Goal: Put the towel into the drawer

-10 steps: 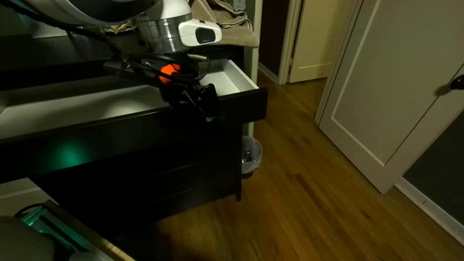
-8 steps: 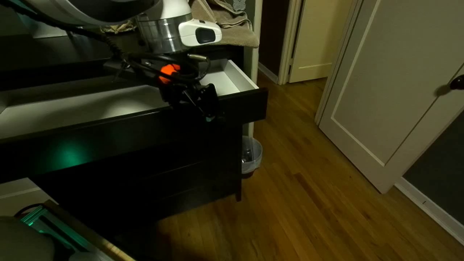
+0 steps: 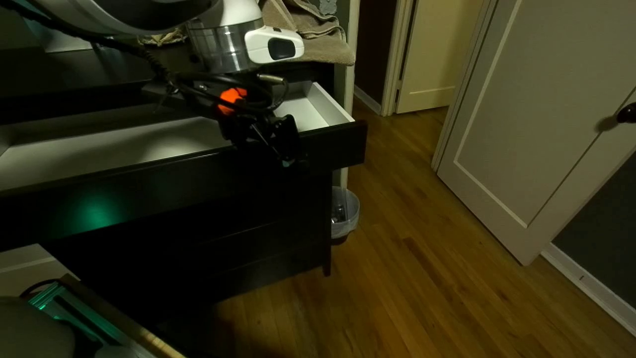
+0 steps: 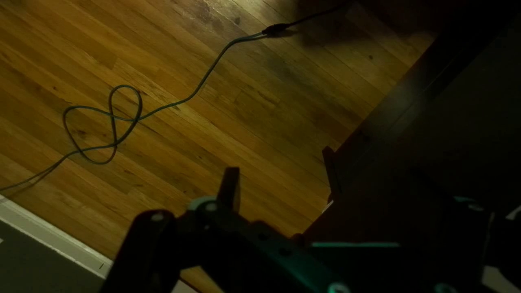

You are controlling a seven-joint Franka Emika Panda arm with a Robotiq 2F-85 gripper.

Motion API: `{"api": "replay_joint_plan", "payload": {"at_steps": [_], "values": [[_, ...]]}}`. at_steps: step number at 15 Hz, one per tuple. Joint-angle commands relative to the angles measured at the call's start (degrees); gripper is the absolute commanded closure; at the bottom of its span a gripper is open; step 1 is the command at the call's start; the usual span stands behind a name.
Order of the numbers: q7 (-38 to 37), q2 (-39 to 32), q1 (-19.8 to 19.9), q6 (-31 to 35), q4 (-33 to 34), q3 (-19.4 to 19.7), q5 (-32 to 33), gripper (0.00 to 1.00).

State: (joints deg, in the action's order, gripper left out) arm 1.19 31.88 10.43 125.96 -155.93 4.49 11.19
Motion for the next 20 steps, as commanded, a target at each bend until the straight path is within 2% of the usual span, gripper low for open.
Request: {"api": "replay_joint_plan", "payload": {"at_steps": [1, 4, 9, 12, 13, 16, 20], "values": [[-0.2, 0.0, -0.3, -0.2, 0.1, 0.3, 0.2, 0.00], [-0.1, 0.1, -0.6, -1.7, 1.4, 0.5, -0.8, 0.00], [-4.8, 1.3, 0.5, -5.6, 11.7, -0.5, -0.9, 0.00], [-4.0, 0.5, -3.0, -3.3, 16.7, -1.2, -4.2, 0.00], [-1.7, 0.6, -5.7, -0.7, 16.9, -1.8, -5.6, 0.00], [-0.5, -1.5, -11.0, 2.9, 19.0, -6.1, -7.1, 0.00], [0.0, -6.6, -15.8, 14.2, 21.9, -11.7, -5.2, 0.00]]}}
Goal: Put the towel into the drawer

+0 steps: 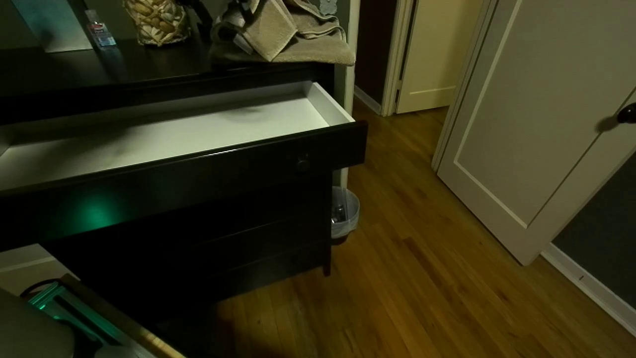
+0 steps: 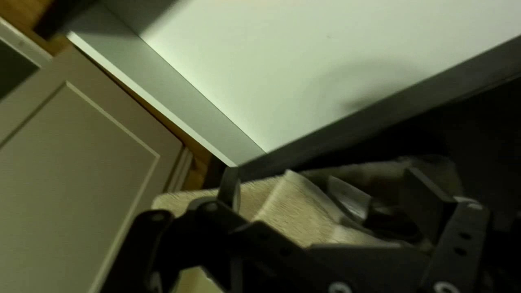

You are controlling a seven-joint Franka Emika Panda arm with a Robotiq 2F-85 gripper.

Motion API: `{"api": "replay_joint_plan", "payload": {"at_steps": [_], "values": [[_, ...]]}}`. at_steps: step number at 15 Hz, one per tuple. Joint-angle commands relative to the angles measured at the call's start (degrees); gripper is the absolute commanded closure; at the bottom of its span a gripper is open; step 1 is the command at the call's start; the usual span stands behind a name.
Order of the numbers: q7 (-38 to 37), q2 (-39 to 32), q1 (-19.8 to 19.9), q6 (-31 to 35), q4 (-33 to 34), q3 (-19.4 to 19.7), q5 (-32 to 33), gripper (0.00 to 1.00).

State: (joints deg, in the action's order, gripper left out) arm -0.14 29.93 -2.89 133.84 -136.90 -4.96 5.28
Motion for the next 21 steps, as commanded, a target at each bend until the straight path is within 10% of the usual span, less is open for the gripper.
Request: {"api": "replay_joint_plan", "payload": {"at_steps": [1, 9, 21], "values": [[1.6, -5.6, -3.5, 10.9, 2.9, -2.8, 0.3, 0.00], [1.1, -5.2, -3.4, 10.5, 2.8, -3.0, 0.2, 0.00], [-22.6, -22.4, 6.9, 16.7, 16.2, -12.2, 28.0, 0.00]]}}
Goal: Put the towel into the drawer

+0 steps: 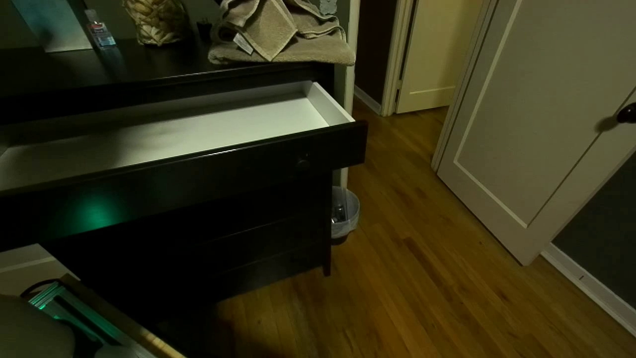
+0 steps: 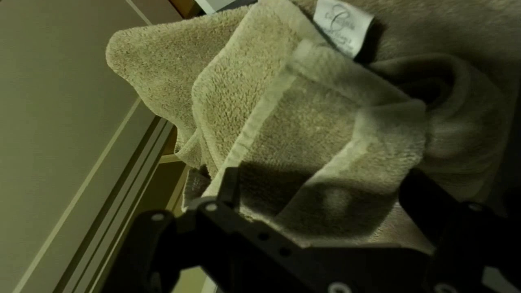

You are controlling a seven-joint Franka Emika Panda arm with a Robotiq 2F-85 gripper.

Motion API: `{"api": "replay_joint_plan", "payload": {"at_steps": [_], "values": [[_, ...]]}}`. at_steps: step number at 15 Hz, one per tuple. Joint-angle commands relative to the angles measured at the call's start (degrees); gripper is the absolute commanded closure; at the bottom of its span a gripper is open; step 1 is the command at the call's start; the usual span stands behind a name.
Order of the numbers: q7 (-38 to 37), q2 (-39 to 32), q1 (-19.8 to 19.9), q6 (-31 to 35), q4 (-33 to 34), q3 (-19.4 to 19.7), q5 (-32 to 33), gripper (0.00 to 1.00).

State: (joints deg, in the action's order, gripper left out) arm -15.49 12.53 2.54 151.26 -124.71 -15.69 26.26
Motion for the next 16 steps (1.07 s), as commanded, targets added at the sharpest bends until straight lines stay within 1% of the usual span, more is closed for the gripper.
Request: {"api": "replay_joint_plan", "payload": {"at_steps": [1, 2, 3, 5, 6, 7, 8, 10, 11, 13, 14, 15, 16], "values": [[-8.8, -6.4, 2.1, -0.9, 4.6, -2.5, 7.6, 0.00], [-10.4, -7.5, 1.8, -0.7, 5.1, -2.5, 8.6, 0.25], [-11.2, -8.4, 1.5, -1.3, 5.6, -2.5, 8.6, 0.27], [-12.0, -9.5, 0.9, -1.9, 6.4, -2.7, 7.9, 0.42], [-11.9, -9.6, 0.7, -2.4, 6.9, -2.8, 6.8, 0.51], [-11.9, -9.6, 0.6, -3.0, 7.3, -2.9, 6.4, 0.58], [-11.4, -9.2, -2.7, -3.9, 7.7, 0.1, 5.5, 0.66], [-10.5, -8.3, -3.9, -6.2, 8.6, 0.8, 3.9, 0.79], [-9.7, -7.6, -4.5, -7.6, 9.1, 1.2, 2.9, 0.87], [-7.7, -5.6, -5.7, -11.3, 10.3, 1.9, -0.5, 0.99], [-6.8, -4.8, -6.1, -13.0, 11.0, 2.2, -2.1, 0.94], [-5.9, -3.3, -6.4, -15.0, 11.5, 2.5, -3.0, 0.97], [-5.3, -1.9, -6.5, -16.5, 12.1, 2.8, -3.4, 0.95]]}}
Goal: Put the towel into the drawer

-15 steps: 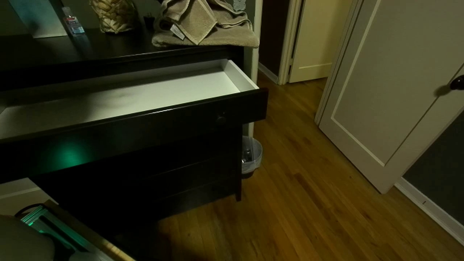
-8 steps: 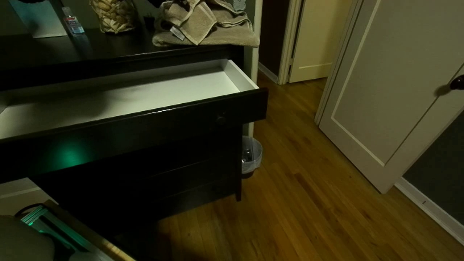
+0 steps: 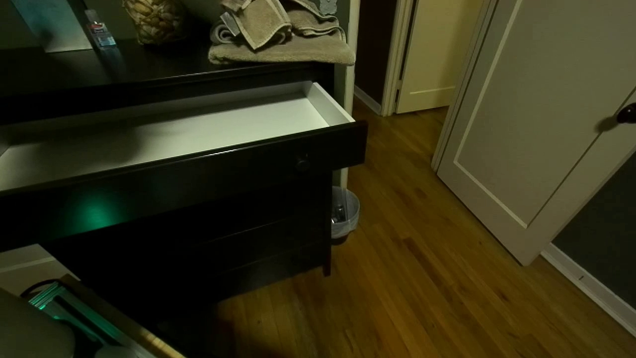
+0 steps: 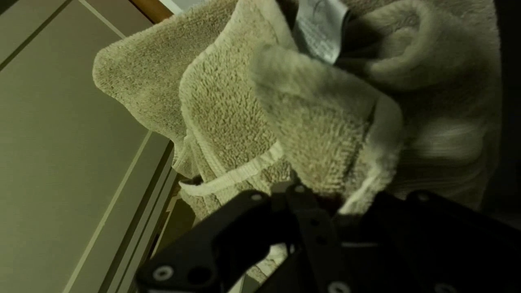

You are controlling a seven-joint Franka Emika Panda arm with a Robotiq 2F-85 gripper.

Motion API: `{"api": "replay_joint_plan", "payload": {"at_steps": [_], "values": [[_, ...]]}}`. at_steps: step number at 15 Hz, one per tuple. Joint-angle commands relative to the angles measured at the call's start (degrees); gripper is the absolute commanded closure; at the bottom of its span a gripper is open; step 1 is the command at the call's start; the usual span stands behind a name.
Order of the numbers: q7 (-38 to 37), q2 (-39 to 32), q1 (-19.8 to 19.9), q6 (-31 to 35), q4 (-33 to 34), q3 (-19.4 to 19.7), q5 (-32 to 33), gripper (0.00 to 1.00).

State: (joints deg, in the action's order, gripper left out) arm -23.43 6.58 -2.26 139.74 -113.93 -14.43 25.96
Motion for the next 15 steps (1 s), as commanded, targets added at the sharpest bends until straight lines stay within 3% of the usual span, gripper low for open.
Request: {"api": "replay_joint_plan", "payload": {"at_steps": [1, 10, 15], "values": [[3.1, 5.3, -1.5, -6.3, 1.9, 1.7, -3.0, 0.95], [6.7, 21.8, 0.4, -19.2, 1.6, 4.3, -4.5, 0.95], [12.1, 28.1, -1.0, -24.6, 0.3, 6.6, -9.6, 0.95]]}}
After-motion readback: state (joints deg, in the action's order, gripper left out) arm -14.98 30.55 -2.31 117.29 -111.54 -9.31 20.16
